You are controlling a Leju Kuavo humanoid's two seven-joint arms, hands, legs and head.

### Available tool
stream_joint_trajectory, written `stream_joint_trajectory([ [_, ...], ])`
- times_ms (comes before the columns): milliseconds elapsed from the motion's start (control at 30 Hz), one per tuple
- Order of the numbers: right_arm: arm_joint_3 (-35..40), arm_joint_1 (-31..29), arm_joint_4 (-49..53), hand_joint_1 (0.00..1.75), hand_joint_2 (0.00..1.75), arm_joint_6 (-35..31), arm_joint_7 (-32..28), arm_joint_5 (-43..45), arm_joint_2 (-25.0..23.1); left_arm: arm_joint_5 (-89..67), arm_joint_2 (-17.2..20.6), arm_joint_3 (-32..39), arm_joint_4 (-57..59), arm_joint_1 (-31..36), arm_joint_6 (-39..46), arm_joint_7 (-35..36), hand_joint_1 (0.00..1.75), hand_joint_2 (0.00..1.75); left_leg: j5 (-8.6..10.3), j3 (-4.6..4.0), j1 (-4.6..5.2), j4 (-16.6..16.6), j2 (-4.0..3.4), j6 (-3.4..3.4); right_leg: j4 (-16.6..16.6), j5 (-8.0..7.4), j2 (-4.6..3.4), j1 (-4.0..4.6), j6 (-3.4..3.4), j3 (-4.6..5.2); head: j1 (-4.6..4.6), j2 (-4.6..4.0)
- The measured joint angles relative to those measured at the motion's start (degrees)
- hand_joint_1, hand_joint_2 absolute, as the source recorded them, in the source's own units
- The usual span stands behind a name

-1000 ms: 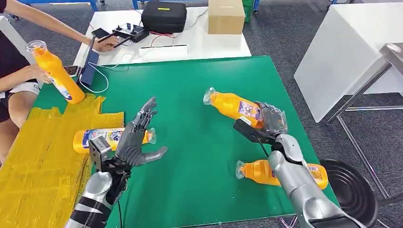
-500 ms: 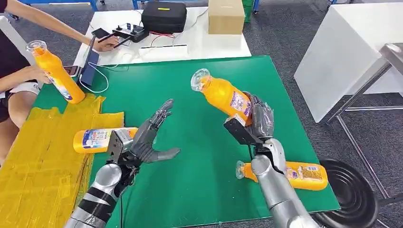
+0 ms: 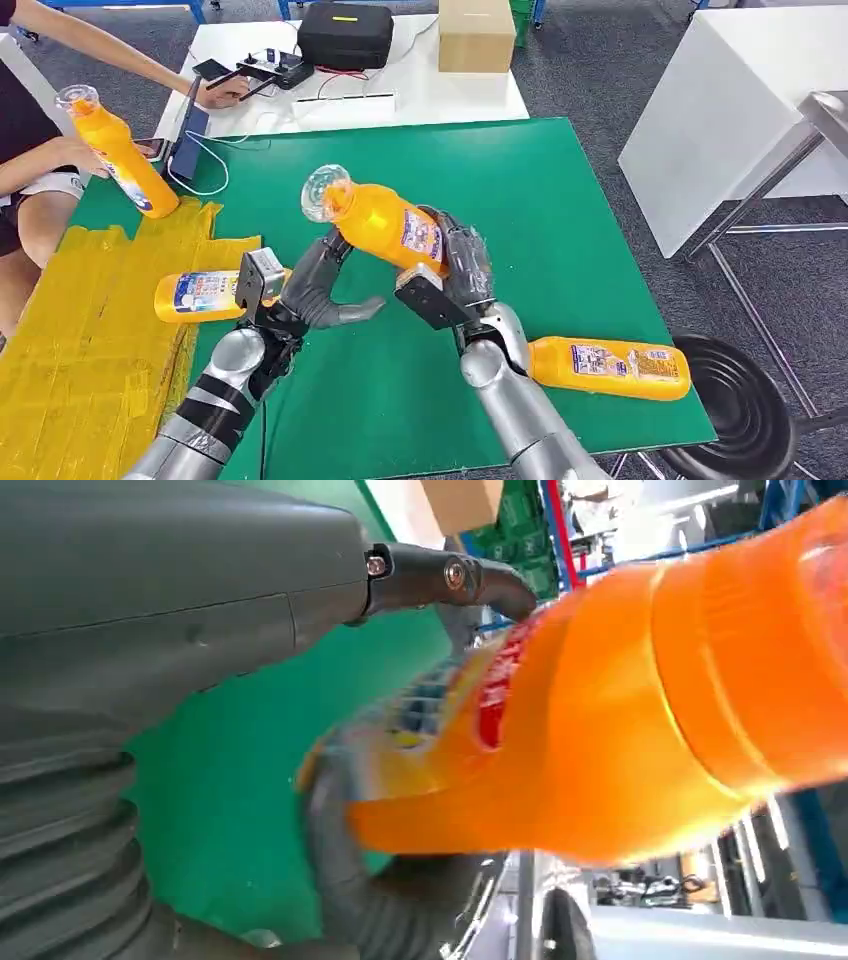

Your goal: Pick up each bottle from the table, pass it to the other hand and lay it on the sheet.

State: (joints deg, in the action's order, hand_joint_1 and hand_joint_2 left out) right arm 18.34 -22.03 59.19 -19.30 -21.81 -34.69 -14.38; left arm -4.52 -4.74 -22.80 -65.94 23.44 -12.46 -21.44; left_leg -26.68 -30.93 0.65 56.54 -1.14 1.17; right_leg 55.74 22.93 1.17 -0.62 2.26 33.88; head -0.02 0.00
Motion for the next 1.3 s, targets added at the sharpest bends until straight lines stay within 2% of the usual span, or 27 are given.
stream_joint_trajectory([
  [367, 5.8, 0.3, -4.4, 1.75, 1.75, 1.5, -1.2, 3.0, -3.0, 5.4, -0.1, 0.3, 1.5, 0.3, -1.4, -0.4, 0.0, 1.75, 0.0, 0.0, 0.0, 0.0, 0.01, 0.0, 0.0, 0.0, 0.0, 0.0, 0.0, 0.0, 0.02, 0.0],
  [967, 8.9, 0.3, -9.0, 1.75, 1.75, 1.3, -1.3, 4.8, -3.6, 13.1, -1.4, 3.7, 1.9, -0.5, -1.3, -0.2, 0.0, 1.75, 0.01, -0.01, 0.0, 0.0, 0.01, -0.01, 0.0, 0.0, 0.0, 0.0, 0.0, 0.0, 0.02, 0.0],
  [1000, 8.9, 0.3, -9.2, 1.75, 1.75, 1.3, -1.3, 4.9, -3.6, 13.1, -1.5, 3.8, 1.9, -0.6, -1.2, -0.2, 1.75, 1.75, 0.01, -0.01, 0.0, 0.0, 0.01, -0.01, 0.0, 0.0, 0.0, 0.0, 0.0, 0.0, 0.02, 0.0],
  [1300, 9.0, 0.1, -10.7, 1.75, 1.75, 1.4, -1.5, 5.6, -3.6, 14.9, -2.4, 4.9, 0.7, -2.1, -0.8, -0.5, 1.75, 1.75, 0.01, -0.01, 0.0, 0.0, 0.01, -0.01, 0.0, 0.0, 0.01, 0.0, 0.0, 0.0, 0.02, 0.0],
])
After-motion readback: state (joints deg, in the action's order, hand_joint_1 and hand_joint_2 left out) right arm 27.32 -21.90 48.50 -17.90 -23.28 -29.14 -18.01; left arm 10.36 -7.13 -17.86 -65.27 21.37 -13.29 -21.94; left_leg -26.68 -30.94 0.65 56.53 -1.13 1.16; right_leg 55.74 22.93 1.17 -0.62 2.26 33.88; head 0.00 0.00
